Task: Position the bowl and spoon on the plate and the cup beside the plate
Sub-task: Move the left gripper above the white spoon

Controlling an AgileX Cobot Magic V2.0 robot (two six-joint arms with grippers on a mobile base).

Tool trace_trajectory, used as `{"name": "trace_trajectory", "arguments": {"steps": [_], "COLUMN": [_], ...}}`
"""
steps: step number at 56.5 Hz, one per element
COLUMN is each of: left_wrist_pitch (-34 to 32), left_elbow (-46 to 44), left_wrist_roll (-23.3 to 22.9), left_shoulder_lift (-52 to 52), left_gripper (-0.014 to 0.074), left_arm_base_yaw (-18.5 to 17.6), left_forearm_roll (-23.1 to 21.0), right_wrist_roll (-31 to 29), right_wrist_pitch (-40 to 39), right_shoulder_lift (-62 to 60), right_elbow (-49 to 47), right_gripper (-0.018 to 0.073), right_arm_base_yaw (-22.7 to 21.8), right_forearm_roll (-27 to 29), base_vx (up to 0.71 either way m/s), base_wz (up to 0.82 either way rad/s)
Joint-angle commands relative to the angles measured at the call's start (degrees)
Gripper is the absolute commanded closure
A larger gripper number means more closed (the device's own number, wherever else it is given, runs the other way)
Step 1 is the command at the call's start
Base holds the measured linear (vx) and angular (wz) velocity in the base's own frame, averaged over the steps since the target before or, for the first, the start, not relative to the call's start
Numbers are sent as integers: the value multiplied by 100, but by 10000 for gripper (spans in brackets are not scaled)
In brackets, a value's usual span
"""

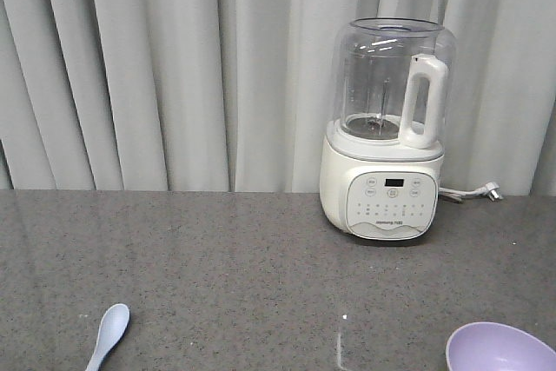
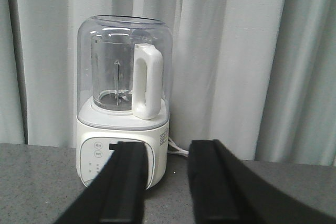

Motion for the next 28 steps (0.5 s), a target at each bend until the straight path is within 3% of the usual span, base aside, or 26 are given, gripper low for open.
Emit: {"name": "trace_trajectory", "arguments": {"steps": [1, 7, 12, 18, 28], "left_wrist_pitch": [-489, -470, -483, -520, -280], "left_elbow": [-200, -200, -200, -200, -242], "left_wrist_roll": [-36, -42, -217, -524, -486], "left_shoulder_lift": [-31, -31, -31, -31, -31], "left_gripper": [232, 101, 47, 41, 41], "left_arm_base_yaw": [3, 3, 3, 3, 3], "left_forearm_roll": [-50, -55, -55, -55, -43], "right_wrist_roll": [1, 1, 1, 1, -4], "right_wrist_pitch": [-479, -479, -479, -479, -480], "right_shoulder_lift": [-10, -10, -10, -10, -10], "right_elbow": [-188, -188, -188, -188, -188], "right_gripper": [66, -78, -130, -128, -81], "right_arm_base_yaw": [-12, -12, -12, -12, -12], "right_forearm_roll": [-32, -32, -32, -32, -32], "base_vx": [0, 0, 0, 0, 0], "base_wz": [0, 0, 0, 0, 0]}}
